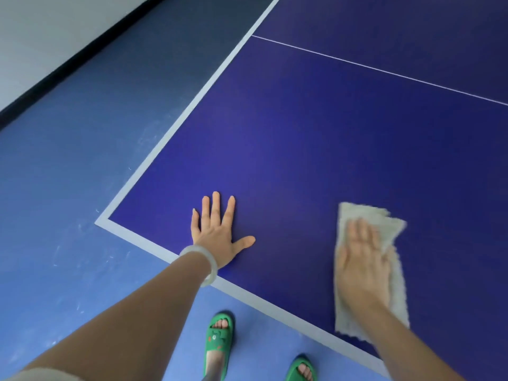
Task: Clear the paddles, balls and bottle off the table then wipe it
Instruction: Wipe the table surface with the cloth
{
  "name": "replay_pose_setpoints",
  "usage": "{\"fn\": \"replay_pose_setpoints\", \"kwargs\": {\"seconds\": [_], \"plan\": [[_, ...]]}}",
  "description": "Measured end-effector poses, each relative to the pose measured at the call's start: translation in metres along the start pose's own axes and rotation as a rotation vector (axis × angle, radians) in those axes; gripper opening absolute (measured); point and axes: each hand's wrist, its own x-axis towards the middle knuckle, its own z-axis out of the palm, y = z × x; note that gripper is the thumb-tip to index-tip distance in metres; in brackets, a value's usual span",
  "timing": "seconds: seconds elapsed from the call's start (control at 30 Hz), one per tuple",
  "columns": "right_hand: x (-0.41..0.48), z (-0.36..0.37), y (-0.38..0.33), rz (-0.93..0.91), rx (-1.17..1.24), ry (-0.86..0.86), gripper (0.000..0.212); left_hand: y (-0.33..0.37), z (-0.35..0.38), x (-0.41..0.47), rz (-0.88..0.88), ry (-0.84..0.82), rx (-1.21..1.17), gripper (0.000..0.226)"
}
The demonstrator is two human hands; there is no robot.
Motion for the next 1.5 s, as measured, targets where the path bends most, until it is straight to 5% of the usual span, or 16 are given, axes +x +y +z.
{"fn": "replay_pose_setpoints", "kwargs": {"seconds": [0.07, 0.13, 0.33, 0.43, 0.57, 0.77, 0.93, 1.1, 1.2, 1.3, 1.5], "plan": [[0.028, -0.005, 0.002, 0.205, 0.067, 0.023, 0.056, 0.001, 0.001, -0.001, 0.001, 0.003, 0.003, 0.098], [0.047, -0.005, -0.022, 0.218, 0.081, 0.005, 0.057, 0.0, 0.001, -0.002, 0.004, -0.001, 0.003, 0.097], [0.021, 0.018, -0.139, -0.327, -0.069, -0.062, 0.057, -0.037, -0.016, -0.001, 0.156, 0.018, -0.222, 0.081], [-0.003, 0.026, -0.151, -0.389, -0.138, -0.068, 0.06, -0.088, -0.02, -0.002, 0.031, 0.184, -0.212, 0.085], [0.008, 0.021, -0.138, -0.469, -0.148, -0.086, 0.058, -0.15, -0.018, 0.004, -0.189, 0.154, -0.182, 0.1], [0.05, 0.022, -0.18, 0.019, -0.074, -0.071, 0.056, -0.168, -0.003, 0.01, -0.165, 0.141, -0.183, 0.089], [-0.013, 0.042, -0.276, -0.281, -0.164, -0.14, 0.062, -0.174, -0.006, 0.012, -0.154, 0.099, -0.191, 0.081], [-0.057, 0.046, -0.242, -0.42, -0.143, -0.102, 0.059, -0.17, -0.014, 0.008, -0.174, 0.079, -0.189, 0.082], [-0.068, 0.042, -0.187, -0.306, -0.101, -0.066, 0.059, -0.156, -0.02, 0.004, -0.189, 0.099, -0.164, 0.085], [-0.074, 0.033, -0.137, -0.109, -0.061, -0.036, 0.057, -0.111, -0.02, -0.007, 0.023, 0.135, -0.102, 0.078], [-0.083, 0.015, -0.061, 0.604, 0.211, 0.043, 0.056, -0.012, -0.001, -0.044, 0.456, 0.07, -0.021, 0.074]]}}
